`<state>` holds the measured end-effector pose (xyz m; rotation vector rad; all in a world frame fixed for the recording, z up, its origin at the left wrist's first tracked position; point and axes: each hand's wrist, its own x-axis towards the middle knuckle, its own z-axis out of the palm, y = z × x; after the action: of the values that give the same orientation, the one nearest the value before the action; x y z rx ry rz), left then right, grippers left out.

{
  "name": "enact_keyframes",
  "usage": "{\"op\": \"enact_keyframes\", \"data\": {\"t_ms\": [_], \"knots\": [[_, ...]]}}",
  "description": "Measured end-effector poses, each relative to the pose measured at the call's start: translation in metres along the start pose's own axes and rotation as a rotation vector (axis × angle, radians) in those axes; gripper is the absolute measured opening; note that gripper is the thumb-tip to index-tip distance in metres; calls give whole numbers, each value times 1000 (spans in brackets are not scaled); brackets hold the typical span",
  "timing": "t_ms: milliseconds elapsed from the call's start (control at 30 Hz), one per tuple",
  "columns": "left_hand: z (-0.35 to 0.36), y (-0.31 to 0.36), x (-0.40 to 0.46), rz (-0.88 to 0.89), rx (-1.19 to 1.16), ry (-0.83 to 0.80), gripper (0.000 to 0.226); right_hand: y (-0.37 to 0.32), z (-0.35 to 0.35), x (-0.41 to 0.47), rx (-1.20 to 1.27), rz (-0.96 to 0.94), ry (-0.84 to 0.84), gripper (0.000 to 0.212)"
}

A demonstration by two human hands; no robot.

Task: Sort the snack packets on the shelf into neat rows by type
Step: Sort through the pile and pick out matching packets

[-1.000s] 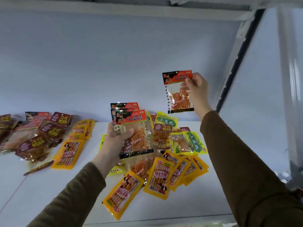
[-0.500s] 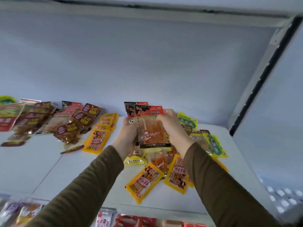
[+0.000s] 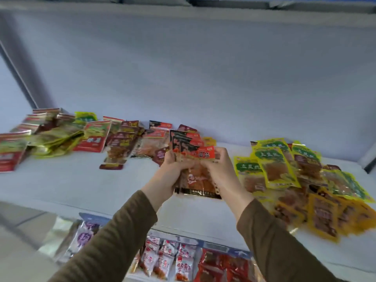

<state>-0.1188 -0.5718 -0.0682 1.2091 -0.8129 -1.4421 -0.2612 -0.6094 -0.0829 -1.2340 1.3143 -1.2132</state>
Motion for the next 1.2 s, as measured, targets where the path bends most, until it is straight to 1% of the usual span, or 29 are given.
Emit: {"op": "enact_keyframes", "data": {"t_ms": [100, 167, 233, 333, 400, 467, 533, 600, 667, 733, 833, 900, 967, 1067, 1133, 1200], "knots": [[-53, 10, -7, -17, -11, 4, 52, -1, 44, -11, 18, 160, -154, 45], [-82, 19, -10, -26, -8, 34, 51, -6, 72, -17, 128, 309, -279, 33], [-110, 31, -8, -32, -6, 75, 49, -10, 102, -15, 183, 381, -340, 22], [-145, 48, 3, -10, 23, 150, 44, -10, 149, -4, 159, 352, -378, 23], [-162, 57, 12, 32, 35, 204, 38, -11, 176, 7, 172, 322, -397, 28], [-177, 67, 24, 62, 42, 237, 39, -14, 195, 17, 167, 257, -414, 35], [-188, 76, 35, 58, 61, 232, 39, -14, 210, 27, 154, 206, -396, 47], [-196, 81, 47, 38, 52, 187, 38, -12, 219, 33, 151, 204, -362, 60], [-200, 83, 59, 2, 64, 142, 41, -9, 222, 37, 185, 220, -315, 64], [-199, 81, 72, -35, 96, 108, 40, -4, 219, 39, 233, 236, -273, 60], [-193, 73, 88, -91, 139, 48, 36, 4, 211, 42, 192, 235, -185, 58], [-189, 67, 93, -109, 173, 18, 30, 7, 205, 43, 170, 236, -136, 44], [-187, 63, 96, -128, 180, -8, 30, 9, 200, 42, 167, 232, -91, 35], [-187, 57, 104, -148, 204, -48, 36, 21, 198, 44, 104, 202, -15, 35], [-187, 54, 108, -137, 226, -70, 45, 26, 200, 44, 2, 181, 7, 37], [-188, 52, 109, -108, 260, -93, 56, 28, 200, 43, -100, 143, 32, 45]]}}
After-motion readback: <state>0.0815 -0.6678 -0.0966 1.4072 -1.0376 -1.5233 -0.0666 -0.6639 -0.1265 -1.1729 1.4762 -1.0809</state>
